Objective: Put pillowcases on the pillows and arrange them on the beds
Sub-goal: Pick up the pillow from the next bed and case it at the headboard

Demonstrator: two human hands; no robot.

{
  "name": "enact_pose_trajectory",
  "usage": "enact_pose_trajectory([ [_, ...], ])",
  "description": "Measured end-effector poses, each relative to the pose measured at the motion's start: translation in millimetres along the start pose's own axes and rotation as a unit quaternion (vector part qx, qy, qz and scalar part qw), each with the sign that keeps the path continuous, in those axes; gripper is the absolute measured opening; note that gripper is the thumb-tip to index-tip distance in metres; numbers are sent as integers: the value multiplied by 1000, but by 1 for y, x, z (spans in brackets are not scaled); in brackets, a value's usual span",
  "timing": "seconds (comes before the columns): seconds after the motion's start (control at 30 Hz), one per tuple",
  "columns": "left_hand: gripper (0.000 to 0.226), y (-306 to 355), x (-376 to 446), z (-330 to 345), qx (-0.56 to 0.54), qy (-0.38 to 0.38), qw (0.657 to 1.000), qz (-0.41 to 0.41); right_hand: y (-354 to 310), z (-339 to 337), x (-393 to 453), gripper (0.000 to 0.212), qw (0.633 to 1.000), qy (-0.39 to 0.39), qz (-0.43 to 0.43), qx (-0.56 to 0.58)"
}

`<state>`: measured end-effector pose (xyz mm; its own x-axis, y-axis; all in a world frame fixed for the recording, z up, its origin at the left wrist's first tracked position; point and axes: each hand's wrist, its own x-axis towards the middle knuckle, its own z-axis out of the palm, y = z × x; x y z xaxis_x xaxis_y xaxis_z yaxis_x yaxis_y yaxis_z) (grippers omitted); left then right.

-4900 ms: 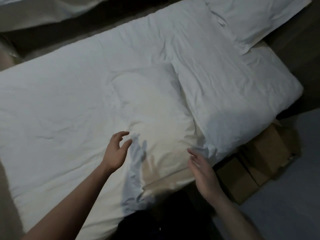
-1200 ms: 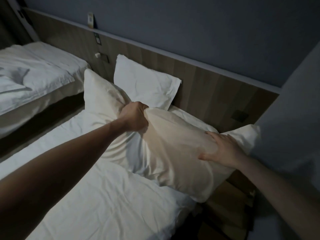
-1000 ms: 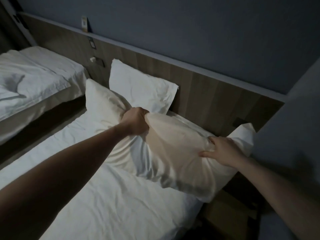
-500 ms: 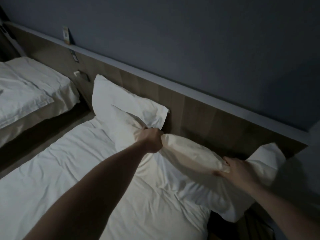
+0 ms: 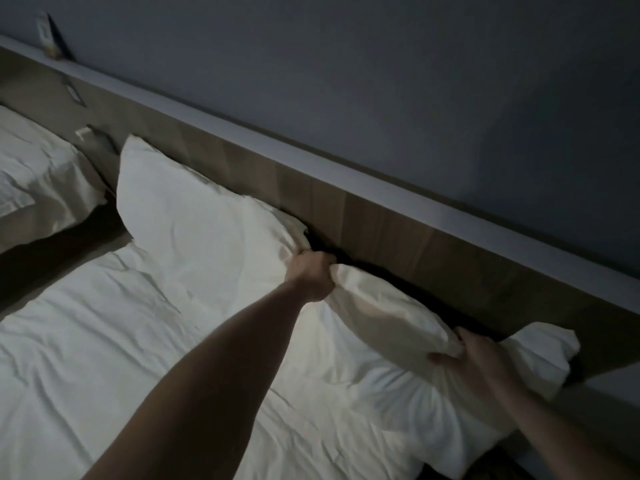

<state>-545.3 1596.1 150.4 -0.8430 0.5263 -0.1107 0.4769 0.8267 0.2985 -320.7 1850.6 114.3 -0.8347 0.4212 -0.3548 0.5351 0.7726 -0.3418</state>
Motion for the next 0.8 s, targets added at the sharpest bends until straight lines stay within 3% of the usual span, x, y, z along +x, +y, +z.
enact_pose_trajectory([
  [0.07, 36, -1, 16, 17, -12, 6, 1000, 12, 13, 12, 14, 130, 1000, 20, 16, -15],
  [0.23, 67, -30, 22, 46, 43, 4, 999, 9, 39, 32, 42, 88, 989, 119, 9, -87],
  [0.37, 49, -66, 20, 59, -10, 22, 999, -28, 50, 42, 45, 71, 974, 159, -55, -153],
  [0.47, 30, -54, 30, 50, -99, 114, 988, -18, 42, 31, 36, 40, 986, 146, -58, -58],
  [0.6, 31, -32, 26, 31, -187, 171, 966, -48, 40, 23, 28, 38, 969, 228, -74, -54],
  [0.63, 32, -33, 25, 31, -198, 158, 966, -53, 47, 27, 26, 34, 965, 240, -81, -63],
  [0.7, 31, -39, 27, 38, -209, 111, 970, -52, 57, 40, 22, 47, 967, 236, -79, -60],
  [0.77, 27, -39, 32, 41, -214, 75, 973, -48, 66, 48, 19, 62, 966, 245, -46, -64],
  [0.8, 27, -39, 35, 41, -221, 82, 971, -48, 66, 48, 13, 58, 971, 234, -19, -51],
])
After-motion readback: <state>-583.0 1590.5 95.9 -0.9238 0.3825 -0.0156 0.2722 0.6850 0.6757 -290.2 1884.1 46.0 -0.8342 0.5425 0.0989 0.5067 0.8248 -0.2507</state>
